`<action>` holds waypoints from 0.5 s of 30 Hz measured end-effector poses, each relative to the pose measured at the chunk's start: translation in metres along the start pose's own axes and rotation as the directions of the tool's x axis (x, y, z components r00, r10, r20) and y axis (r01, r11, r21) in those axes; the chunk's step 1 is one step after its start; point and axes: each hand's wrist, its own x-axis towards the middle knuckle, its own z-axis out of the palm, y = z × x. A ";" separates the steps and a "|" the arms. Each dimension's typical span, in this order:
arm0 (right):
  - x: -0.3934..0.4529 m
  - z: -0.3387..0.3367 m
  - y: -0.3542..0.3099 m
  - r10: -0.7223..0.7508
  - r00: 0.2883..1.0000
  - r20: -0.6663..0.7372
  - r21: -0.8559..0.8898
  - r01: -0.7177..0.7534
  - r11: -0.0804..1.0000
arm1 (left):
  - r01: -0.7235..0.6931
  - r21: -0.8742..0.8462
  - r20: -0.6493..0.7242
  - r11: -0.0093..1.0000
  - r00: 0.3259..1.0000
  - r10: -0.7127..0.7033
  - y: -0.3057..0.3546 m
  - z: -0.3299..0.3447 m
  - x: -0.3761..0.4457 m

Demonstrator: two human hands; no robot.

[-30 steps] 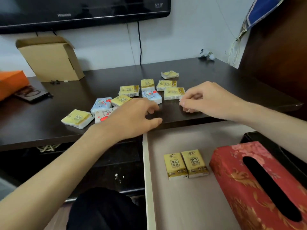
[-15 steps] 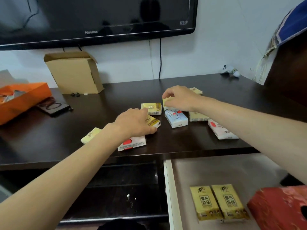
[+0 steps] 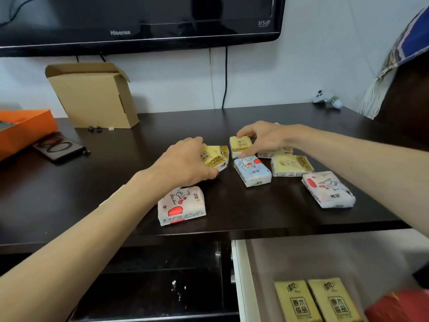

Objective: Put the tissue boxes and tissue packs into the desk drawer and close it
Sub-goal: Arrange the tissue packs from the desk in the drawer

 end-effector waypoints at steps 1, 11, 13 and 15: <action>-0.001 0.001 0.001 -0.009 0.999 -0.036 0.009 0.009 1.000 | -0.007 0.001 -0.005 1.000 1.000 0.007 0.002 -0.001 -0.001; -0.090 -0.025 0.003 -0.085 0.922 -0.377 0.200 0.171 0.965 | -0.176 -0.140 -0.091 0.974 0.982 0.164 0.042 -0.022 -0.042; -0.122 -0.023 0.008 -0.090 0.925 -0.370 0.203 0.175 0.963 | -0.213 -0.158 -0.092 0.964 0.975 0.200 0.054 -0.022 -0.054; -0.155 -0.014 0.016 -0.098 0.928 -0.360 0.180 0.173 0.968 | -0.248 -0.199 -0.086 0.948 0.968 0.235 0.067 -0.019 -0.069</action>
